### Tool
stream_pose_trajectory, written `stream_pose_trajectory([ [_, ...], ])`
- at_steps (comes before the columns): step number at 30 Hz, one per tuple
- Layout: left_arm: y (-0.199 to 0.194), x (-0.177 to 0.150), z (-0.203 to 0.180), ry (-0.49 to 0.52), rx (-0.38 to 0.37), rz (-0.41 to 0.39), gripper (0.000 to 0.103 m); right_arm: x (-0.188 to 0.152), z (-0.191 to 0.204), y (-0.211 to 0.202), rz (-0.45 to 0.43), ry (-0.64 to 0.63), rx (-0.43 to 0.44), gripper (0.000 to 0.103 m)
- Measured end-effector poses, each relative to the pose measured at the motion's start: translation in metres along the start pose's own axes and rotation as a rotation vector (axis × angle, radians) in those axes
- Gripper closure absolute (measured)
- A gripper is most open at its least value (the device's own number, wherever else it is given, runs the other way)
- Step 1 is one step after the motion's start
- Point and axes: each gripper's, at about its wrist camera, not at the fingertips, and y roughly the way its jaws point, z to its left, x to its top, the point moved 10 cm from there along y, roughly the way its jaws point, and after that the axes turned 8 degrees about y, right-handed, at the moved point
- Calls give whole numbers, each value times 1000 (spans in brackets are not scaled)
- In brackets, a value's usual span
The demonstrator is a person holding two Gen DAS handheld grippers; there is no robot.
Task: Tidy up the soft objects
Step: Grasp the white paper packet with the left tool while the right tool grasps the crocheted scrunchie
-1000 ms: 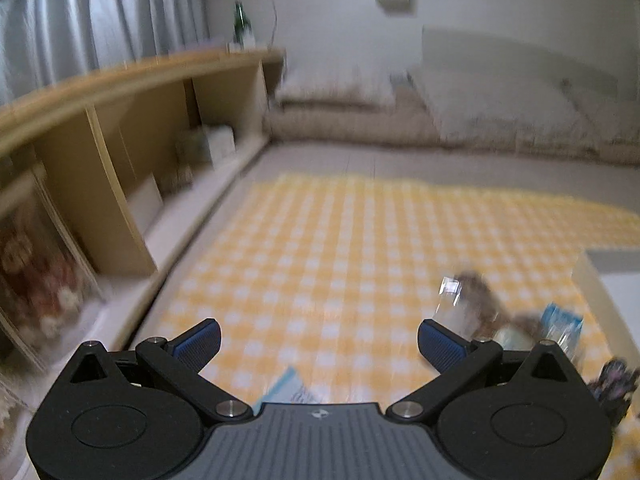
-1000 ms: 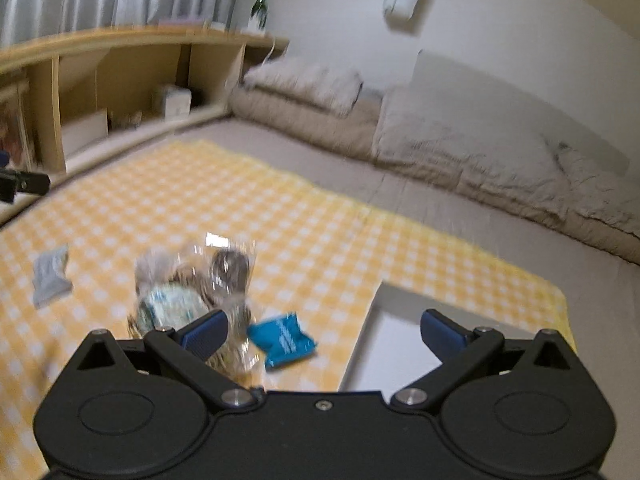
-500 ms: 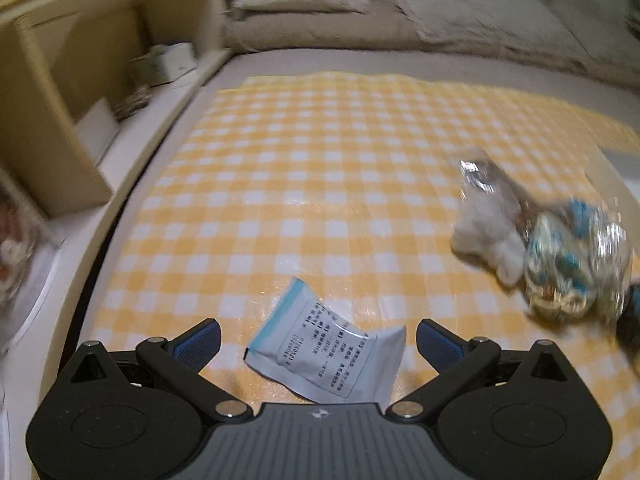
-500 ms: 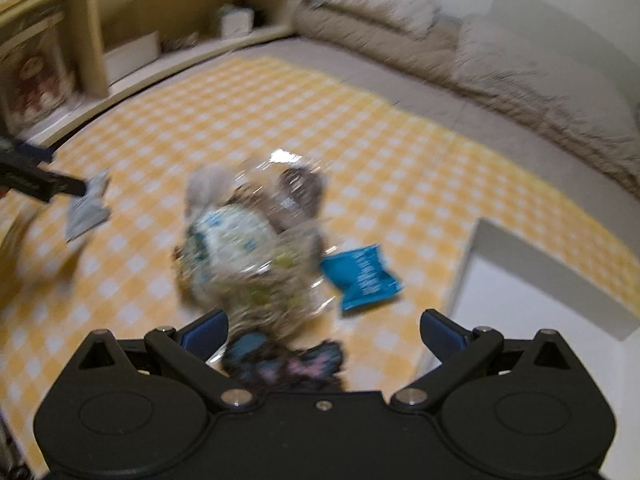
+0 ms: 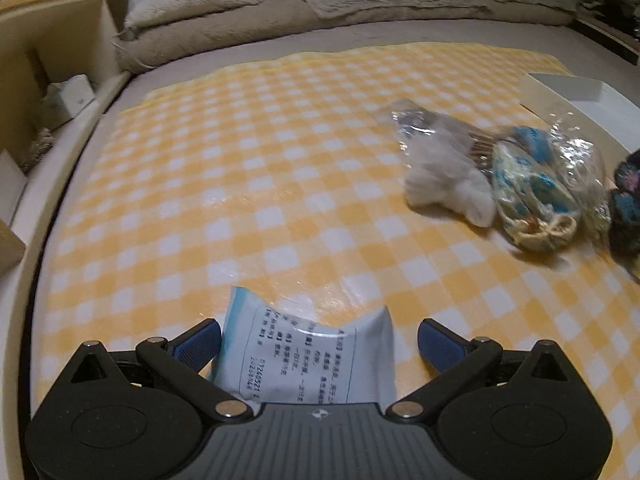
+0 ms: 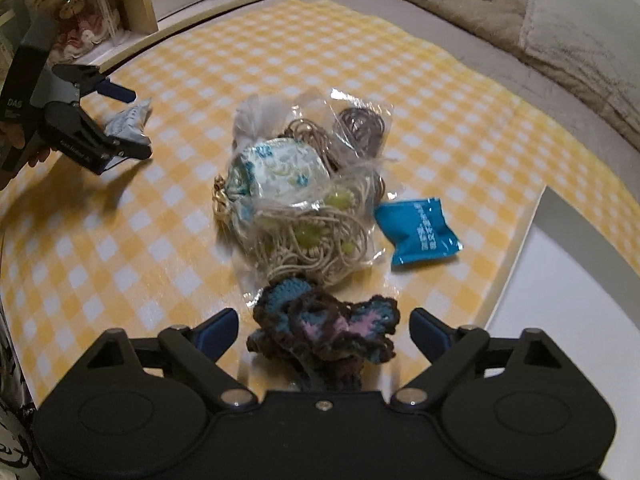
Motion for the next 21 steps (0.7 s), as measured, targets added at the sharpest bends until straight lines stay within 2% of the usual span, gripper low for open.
stream_pose_trajectory([
  [3, -2, -5, -6, 8, -40, 23, 1, -1, -2, 1, 3, -1, 12, 21],
  [7, -3, -7, -8, -31, -75, 73, 10, -1, -1, 3, -6, -7, 11, 28],
  [11, -6, -8, -12, -31, -76, 93, 18, -7, 5, 9, 20, -33, 18, 33],
  [14, -8, -9, -10, -53, -68, 104, 23, -8, 9, 8, 12, -69, 4, 41],
  [18, -12, -9, -7, -82, -47, 101, 29, -3, 9, 0, -16, -48, 9, 65],
  [21, -15, -10, -5, -92, -27, 102, 34, -1, 7, -6, -33, -28, 9, 75],
])
